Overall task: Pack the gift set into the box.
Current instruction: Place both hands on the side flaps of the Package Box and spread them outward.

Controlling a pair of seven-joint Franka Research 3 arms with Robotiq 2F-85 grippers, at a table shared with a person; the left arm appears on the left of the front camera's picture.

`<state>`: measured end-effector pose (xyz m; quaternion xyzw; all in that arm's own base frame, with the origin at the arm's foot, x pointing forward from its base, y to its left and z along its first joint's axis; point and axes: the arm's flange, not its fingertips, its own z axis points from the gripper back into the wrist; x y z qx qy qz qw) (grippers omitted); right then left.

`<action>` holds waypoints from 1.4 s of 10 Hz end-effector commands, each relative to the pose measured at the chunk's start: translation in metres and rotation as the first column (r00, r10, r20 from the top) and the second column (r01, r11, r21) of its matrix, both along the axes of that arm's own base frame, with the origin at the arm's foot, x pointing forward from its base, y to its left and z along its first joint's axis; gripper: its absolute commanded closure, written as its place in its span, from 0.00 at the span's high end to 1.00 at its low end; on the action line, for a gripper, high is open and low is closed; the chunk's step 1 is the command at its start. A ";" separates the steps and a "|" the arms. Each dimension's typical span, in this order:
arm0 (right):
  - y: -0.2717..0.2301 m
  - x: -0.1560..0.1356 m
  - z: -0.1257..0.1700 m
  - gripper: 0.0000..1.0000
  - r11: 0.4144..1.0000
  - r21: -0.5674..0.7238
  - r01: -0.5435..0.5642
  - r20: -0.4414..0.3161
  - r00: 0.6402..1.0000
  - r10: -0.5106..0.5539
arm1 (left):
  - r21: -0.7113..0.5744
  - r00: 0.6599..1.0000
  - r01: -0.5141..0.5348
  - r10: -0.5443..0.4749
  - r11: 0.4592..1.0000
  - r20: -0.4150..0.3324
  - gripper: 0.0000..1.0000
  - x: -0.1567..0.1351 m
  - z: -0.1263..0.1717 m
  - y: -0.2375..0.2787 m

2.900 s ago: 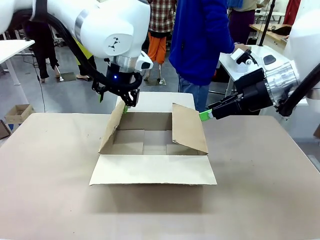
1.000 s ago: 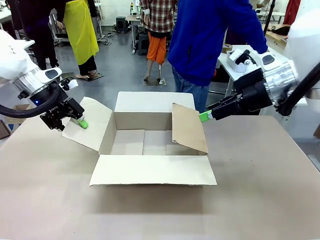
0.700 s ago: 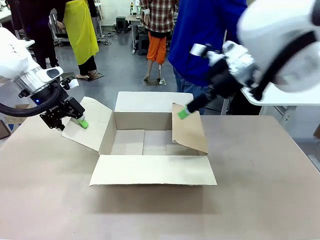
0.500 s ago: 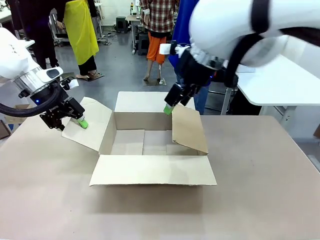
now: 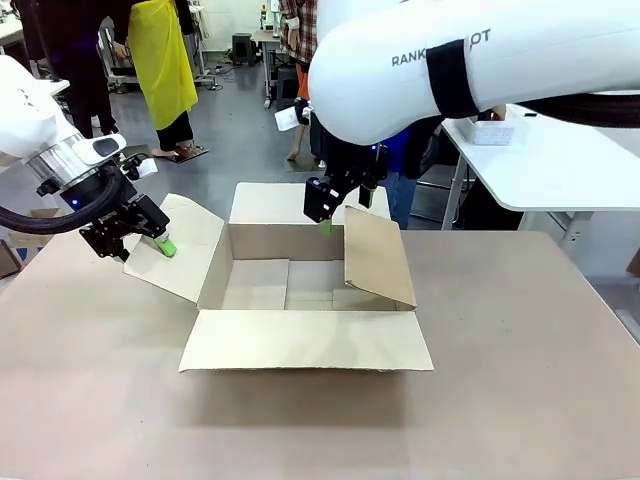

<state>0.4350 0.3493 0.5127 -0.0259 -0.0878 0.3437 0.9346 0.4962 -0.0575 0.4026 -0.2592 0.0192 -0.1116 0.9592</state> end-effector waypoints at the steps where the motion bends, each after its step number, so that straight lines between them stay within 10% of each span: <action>1: 0.006 -0.004 -0.001 1.00 1.000 -0.016 -0.010 0.012 1.000 0.010 | 0.012 1.000 -0.008 0.008 1.000 -0.001 1.00 -0.002 0.002 0.001; 3: 0.027 0.004 -0.011 1.00 0.963 0.020 0.267 0.045 0.962 -0.268 | 0.012 1.000 -0.008 0.008 1.000 -0.001 1.00 -0.002 0.002 0.001; 5: 0.019 0.020 -0.034 1.00 0.792 -0.051 0.608 -0.010 0.793 -0.609 | 0.012 1.000 -0.008 0.008 1.000 -0.001 1.00 -0.002 0.002 0.001; 11: 0.001 0.052 -0.094 1.00 0.700 -0.125 0.704 0.025 0.707 -0.707 | 0.012 1.000 -0.008 0.008 1.000 -0.001 1.00 -0.002 0.002 0.001; 14: 0.000 0.053 -0.097 1.00 0.709 -0.131 0.693 0.055 0.719 -0.692 | 0.012 1.000 -0.008 0.008 1.000 -0.001 1.00 -0.002 0.002 0.001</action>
